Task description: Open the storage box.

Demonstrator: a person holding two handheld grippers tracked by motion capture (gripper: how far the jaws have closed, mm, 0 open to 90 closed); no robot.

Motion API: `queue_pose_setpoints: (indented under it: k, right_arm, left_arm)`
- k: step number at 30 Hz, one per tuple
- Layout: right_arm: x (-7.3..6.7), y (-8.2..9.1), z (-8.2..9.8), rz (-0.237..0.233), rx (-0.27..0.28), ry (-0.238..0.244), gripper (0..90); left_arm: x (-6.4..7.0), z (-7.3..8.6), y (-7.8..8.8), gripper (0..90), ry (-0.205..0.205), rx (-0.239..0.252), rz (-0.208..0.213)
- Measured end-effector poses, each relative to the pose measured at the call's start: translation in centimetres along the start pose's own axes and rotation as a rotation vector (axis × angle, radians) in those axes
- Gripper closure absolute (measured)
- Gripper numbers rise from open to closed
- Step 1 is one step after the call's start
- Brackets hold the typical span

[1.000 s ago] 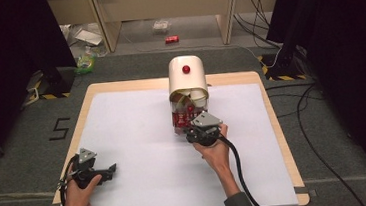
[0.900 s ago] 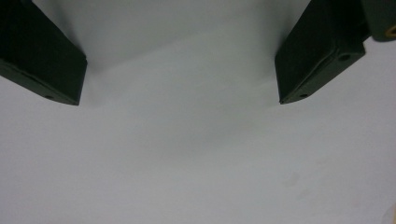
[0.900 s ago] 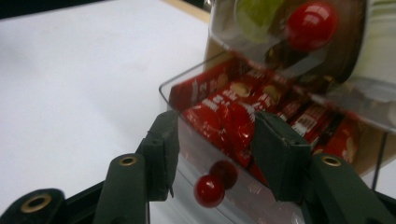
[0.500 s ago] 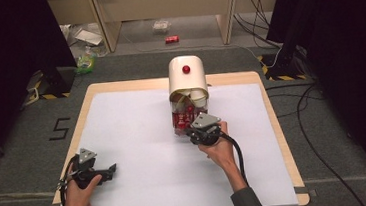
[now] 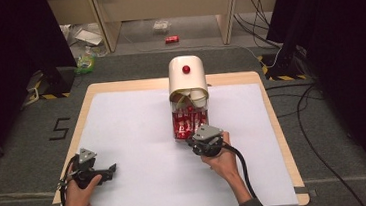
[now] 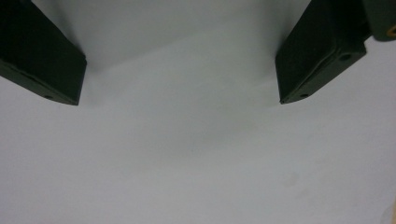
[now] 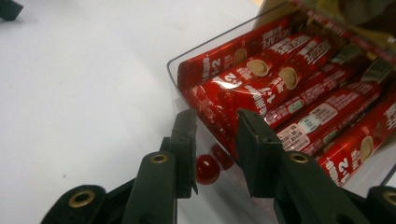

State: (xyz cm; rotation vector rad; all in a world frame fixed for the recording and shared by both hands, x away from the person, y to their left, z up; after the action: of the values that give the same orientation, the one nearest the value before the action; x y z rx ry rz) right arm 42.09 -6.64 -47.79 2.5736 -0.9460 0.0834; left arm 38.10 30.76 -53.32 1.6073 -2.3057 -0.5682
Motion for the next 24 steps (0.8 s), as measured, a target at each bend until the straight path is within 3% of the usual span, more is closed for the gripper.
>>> queue_pose_setpoints:
  k: [11,24]
  right_arm:
    - [-0.9,0.5,0.7,-0.033,-0.027,-0.002,67.3]
    - [-2.2,2.1,1.0,-0.067,-0.021,0.007,65.1]
  left_arm:
    - [0.0,0.0,0.0,1.0,0.0,-0.001,-0.001]
    - [0.0,0.0,0.0,1.0,0.005,-0.003,0.001]
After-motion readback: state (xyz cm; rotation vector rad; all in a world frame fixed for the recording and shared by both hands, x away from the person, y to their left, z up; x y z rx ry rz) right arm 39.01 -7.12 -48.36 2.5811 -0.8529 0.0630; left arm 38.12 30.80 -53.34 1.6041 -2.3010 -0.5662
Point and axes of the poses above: each handheld gripper's, and its own axes: y roughly backward along the jaws, z roughly out of its underside, x roughly to its right, the point moved 4 cm from there along -y, roughly forward along the jaws, and after that the axes turned 15 degrees about x, right-handed, at the moved point
